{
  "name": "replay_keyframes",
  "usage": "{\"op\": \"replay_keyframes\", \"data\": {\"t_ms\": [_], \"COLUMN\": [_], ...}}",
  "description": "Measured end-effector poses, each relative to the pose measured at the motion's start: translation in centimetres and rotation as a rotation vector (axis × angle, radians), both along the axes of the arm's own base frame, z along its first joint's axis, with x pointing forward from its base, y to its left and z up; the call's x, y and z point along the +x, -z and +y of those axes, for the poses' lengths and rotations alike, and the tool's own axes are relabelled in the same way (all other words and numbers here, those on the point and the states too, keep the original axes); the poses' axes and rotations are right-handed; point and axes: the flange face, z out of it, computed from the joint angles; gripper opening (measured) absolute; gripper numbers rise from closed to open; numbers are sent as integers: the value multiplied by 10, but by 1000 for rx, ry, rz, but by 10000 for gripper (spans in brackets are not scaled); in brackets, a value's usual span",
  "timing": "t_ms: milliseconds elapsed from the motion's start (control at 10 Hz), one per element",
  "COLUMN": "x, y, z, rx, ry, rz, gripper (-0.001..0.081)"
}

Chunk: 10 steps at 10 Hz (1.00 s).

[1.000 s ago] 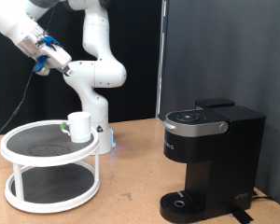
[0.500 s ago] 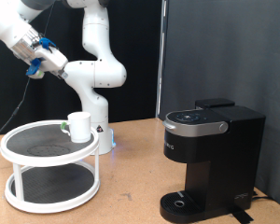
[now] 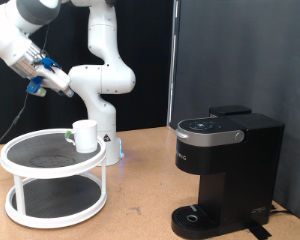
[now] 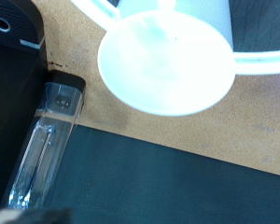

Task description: Make a cup of coffee with the keurig machine

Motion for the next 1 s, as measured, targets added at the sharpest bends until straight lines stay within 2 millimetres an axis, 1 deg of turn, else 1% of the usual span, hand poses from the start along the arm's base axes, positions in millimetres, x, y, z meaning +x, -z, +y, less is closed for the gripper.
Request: {"op": "replay_keyframes", "data": {"t_ms": [100, 200, 300, 400, 500, 700, 1000], "x": [1, 1, 2, 3, 4, 4, 2], "y": [10, 21, 31, 41, 49, 62, 73], "z": [2, 5, 8, 12, 16, 22, 25], "rx": [-2, -3, -4, -9, -15, -23, -22], "ry": [-1, -4, -7, -9, -10, -13, -13], "rz": [4, 9, 17, 26, 33, 47, 58], "gripper": [403, 588, 687, 687, 726, 733, 734]}}
